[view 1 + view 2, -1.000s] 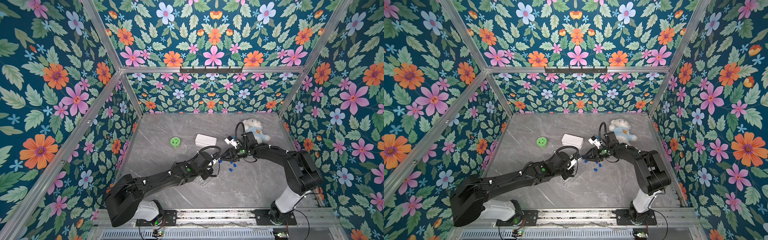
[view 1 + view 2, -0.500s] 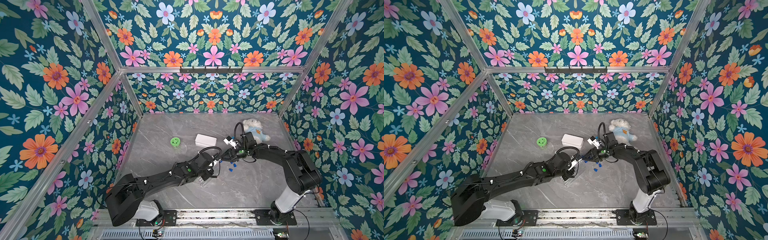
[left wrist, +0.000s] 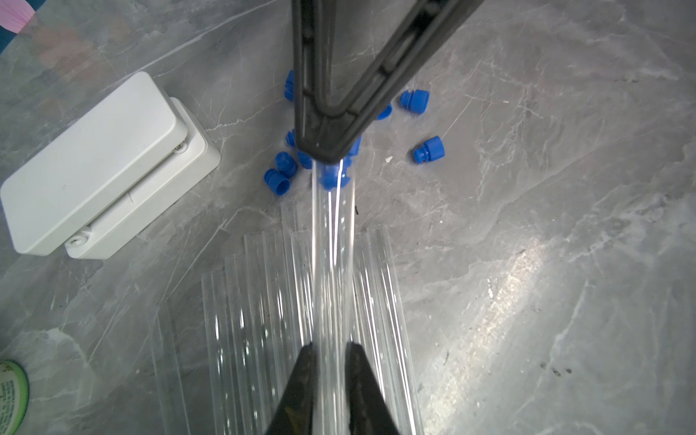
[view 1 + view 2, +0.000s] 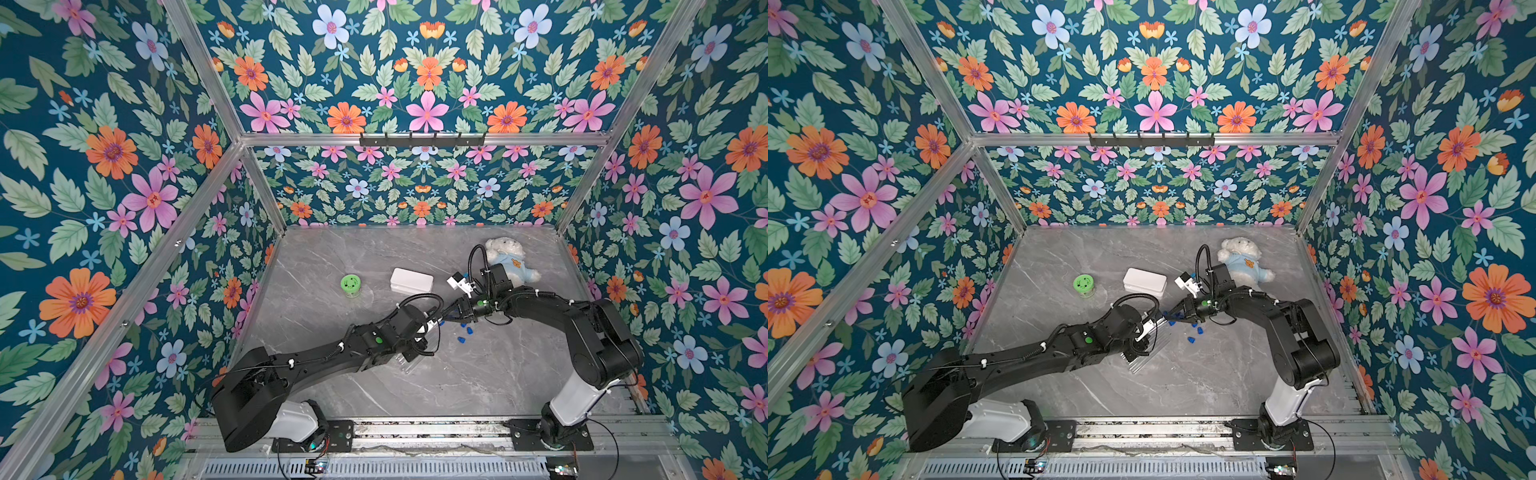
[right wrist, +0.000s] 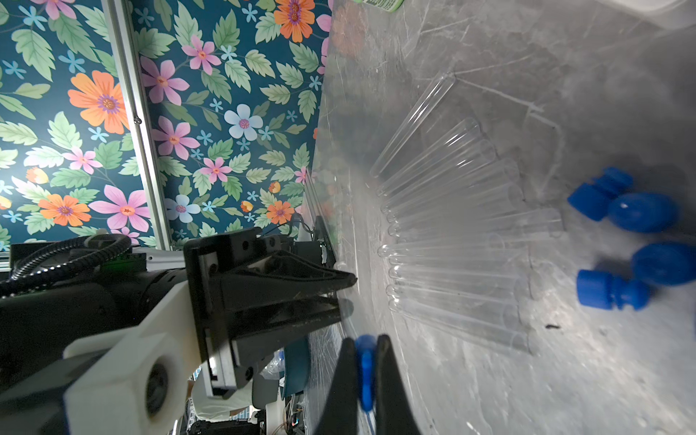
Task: Remove stoppers from test tubes
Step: Open the stopper on the test tube.
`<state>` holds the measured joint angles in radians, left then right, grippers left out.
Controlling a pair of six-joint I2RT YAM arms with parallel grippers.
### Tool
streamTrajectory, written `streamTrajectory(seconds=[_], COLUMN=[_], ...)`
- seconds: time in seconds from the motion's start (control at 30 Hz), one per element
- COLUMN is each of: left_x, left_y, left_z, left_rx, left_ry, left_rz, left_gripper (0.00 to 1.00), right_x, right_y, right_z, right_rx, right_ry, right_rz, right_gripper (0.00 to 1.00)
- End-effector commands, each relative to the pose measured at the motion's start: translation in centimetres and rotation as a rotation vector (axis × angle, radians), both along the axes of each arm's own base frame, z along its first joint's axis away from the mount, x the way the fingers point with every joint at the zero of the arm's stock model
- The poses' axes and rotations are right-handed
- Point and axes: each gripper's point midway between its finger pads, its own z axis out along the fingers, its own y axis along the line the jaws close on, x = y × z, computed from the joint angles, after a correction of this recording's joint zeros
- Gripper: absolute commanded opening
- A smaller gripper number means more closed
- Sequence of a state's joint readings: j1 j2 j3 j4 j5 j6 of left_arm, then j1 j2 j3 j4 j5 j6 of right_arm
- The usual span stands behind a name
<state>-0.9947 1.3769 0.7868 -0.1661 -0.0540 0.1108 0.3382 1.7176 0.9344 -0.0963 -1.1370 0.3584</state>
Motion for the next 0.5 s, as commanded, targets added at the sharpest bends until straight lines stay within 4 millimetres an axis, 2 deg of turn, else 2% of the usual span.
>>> streamTrajectory(seconds=[0.0, 0.47], left_x=[0.2, 0.3], left_y=[-0.3, 0.3], left_z=[0.4, 0.2], left_rx=[-0.012, 0.005], left_ry=[-0.017, -0.022], left_rz=[-0.004, 0.014], left_gripper=[0.00, 0.00], right_x=[-0.1, 0.6], right_y=[0.0, -1.0], right_z=[0.5, 1.3], right_rx=[0.008, 0.054], right_ry=[-0.023, -0.030], right_rz=[0.013, -0.028], right_gripper=[0.00, 0.00])
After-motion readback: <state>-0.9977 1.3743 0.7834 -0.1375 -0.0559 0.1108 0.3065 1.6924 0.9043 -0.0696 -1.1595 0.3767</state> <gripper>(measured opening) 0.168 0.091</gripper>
